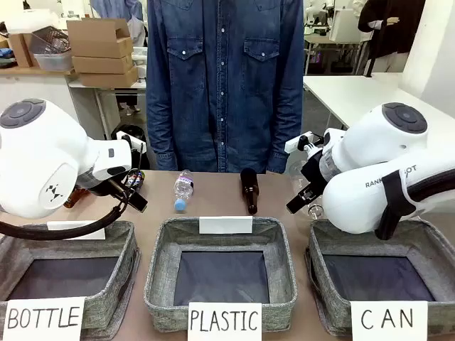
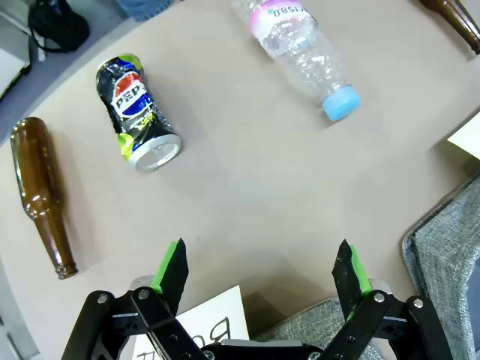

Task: Sort the can waste into the basket.
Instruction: Pick up the can waste from the table and place it in the right Fabric basket.

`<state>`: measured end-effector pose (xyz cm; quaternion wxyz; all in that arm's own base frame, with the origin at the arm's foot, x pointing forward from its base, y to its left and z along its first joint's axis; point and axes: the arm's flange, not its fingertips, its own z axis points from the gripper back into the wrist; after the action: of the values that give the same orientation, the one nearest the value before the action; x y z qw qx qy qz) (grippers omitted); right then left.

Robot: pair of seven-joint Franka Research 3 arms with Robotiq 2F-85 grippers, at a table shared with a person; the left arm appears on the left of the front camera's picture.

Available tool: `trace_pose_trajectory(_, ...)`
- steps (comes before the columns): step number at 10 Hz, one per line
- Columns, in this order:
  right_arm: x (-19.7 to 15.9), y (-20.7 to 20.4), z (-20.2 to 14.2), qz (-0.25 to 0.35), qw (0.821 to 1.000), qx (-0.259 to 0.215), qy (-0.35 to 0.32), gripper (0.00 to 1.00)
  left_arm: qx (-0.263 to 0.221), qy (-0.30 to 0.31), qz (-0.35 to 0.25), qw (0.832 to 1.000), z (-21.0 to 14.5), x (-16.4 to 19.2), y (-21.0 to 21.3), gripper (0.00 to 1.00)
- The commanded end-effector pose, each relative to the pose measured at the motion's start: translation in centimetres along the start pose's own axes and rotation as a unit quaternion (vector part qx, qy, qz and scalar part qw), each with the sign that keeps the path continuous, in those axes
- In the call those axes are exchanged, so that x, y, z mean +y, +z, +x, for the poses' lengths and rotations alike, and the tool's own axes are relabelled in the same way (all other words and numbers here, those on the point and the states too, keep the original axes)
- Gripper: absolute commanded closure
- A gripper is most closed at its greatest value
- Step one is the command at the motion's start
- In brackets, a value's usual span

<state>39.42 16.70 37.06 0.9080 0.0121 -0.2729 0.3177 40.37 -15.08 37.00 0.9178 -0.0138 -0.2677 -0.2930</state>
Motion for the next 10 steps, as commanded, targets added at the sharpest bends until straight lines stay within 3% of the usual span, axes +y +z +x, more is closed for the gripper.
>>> trace_pose_trajectory(1,0.00,0.00,0.01,0.000,1.000,0.000,0.000,0.00,0.000,0.000,0.000,1.000,0.00,0.00,0.00,0.00)
trace_pose_trajectory(10,0.00,0.00,0.01,0.000,1.000,0.000,0.000,0.00,0.000,0.000,0.000,1.000,0.00,0.00,0.00,0.00)
